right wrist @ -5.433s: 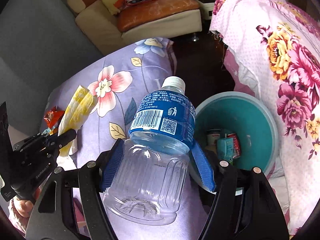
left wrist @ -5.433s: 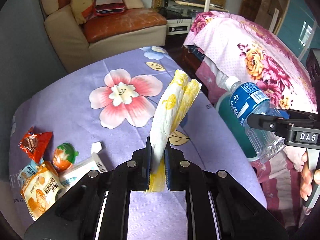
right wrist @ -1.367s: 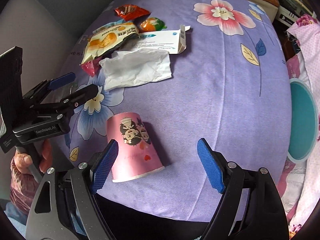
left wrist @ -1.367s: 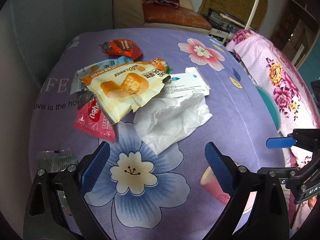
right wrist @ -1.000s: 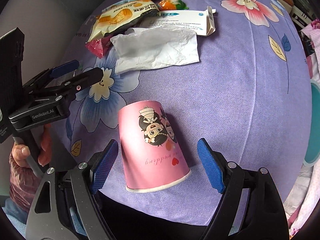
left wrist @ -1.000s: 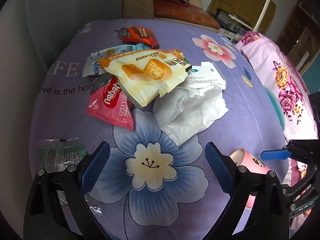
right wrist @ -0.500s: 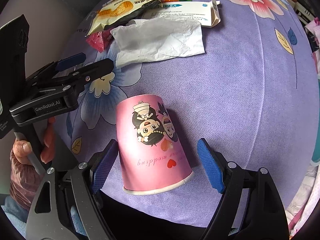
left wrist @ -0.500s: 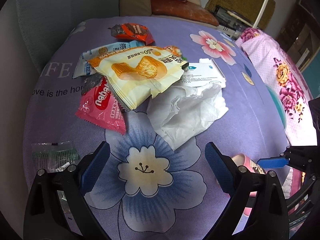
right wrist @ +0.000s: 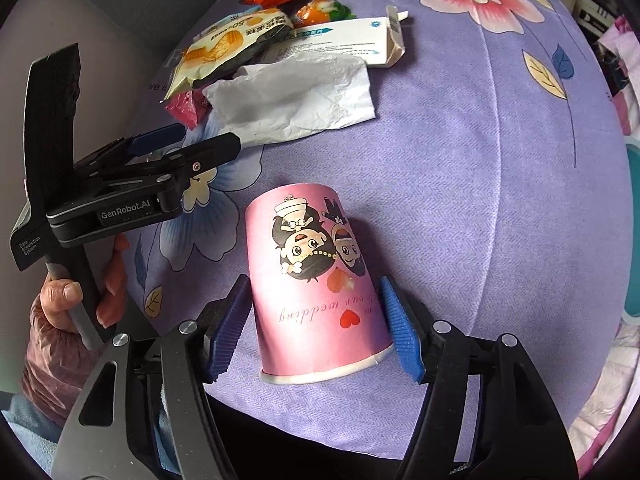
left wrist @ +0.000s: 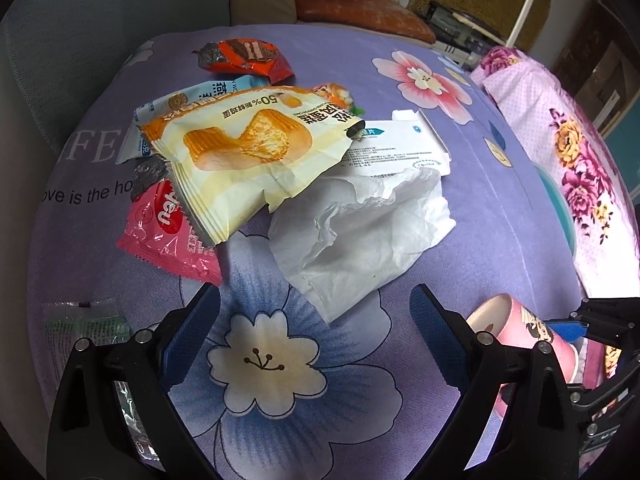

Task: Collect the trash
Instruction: 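Grasp the pink paper cup with the right tool, then grasp the white tissue with the left tool while the right tool holds the pink cup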

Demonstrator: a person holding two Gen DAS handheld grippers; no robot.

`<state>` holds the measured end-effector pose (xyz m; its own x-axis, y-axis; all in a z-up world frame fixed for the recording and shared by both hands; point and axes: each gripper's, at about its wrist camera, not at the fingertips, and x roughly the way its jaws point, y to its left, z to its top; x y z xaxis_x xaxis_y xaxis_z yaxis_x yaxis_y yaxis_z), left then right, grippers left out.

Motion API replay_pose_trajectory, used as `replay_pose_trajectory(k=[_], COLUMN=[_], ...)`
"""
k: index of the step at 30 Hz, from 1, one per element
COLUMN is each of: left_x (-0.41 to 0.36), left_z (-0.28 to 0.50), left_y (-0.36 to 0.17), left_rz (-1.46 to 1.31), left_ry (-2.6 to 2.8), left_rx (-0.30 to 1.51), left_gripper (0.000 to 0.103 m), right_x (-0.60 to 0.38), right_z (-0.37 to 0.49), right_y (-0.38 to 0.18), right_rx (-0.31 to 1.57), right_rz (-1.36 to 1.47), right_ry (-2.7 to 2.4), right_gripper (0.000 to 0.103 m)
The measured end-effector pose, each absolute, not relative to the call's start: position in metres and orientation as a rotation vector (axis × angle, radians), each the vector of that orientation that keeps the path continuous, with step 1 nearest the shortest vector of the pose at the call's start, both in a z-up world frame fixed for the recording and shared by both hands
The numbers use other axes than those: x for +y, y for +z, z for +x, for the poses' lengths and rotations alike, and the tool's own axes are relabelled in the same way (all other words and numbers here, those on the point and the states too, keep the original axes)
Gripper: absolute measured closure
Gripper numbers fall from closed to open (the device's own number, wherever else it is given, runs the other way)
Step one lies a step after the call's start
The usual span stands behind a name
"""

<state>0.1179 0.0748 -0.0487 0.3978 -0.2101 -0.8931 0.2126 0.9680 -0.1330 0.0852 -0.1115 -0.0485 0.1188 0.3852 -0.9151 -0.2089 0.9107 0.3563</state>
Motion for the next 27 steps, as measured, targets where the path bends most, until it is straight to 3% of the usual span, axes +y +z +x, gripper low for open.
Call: replay_pose_trajectory(k=[6,7,8,10,13,15,26,27], left_x=[0.058,0.056,0.053,0.046,0.039,0.036,0.001,0.003], left_z=[0.132,0.132,0.133,0.135,0.134,0.131,0.093,0.093], left_y=[-0.056,-0.056,-0.057,-0.06,-0.061,-0.061,-0.059,-0.057], left_rz=[-0.021,-0.028,-0.026,-0.019,0.015,0.009,0.09,0.091], left_ry=[-0.298,-0.308,-0.313,-0.331,-0.331,-0.368,-0.537,-0.522], left_rx=[1.134,1.133,1.127,1.142,1.137,1.145,1.189,1.182], left_gripper=[0.008,0.012,0.017,0.044,0.068,0.073,0.073,0.068], right_x=[-0.155,-0.161,-0.166,-0.175,-0.184,-0.19,-0.215,-0.217], right_z=[0.09,0.09,0.091,0.091,0.096,0.098,0.104,0.104], right_y=[-0.047,-0.047,-0.046,-0.045,-0.046,-0.044,-0.046,-0.045], right_rx=[1.351,1.347,1.341,1.328,1.308,1.295,1.263,1.259], right_rz=[0.188,0.194,0.198,0.205,0.215,0.222,0.251,0.247], right_ry=[0.336,0.324,0.31,0.287,0.256,0.237,0.193,0.191], right_gripper=[0.041,0.041,0.041,0.041,0.041,0.041,0.041,0.041])
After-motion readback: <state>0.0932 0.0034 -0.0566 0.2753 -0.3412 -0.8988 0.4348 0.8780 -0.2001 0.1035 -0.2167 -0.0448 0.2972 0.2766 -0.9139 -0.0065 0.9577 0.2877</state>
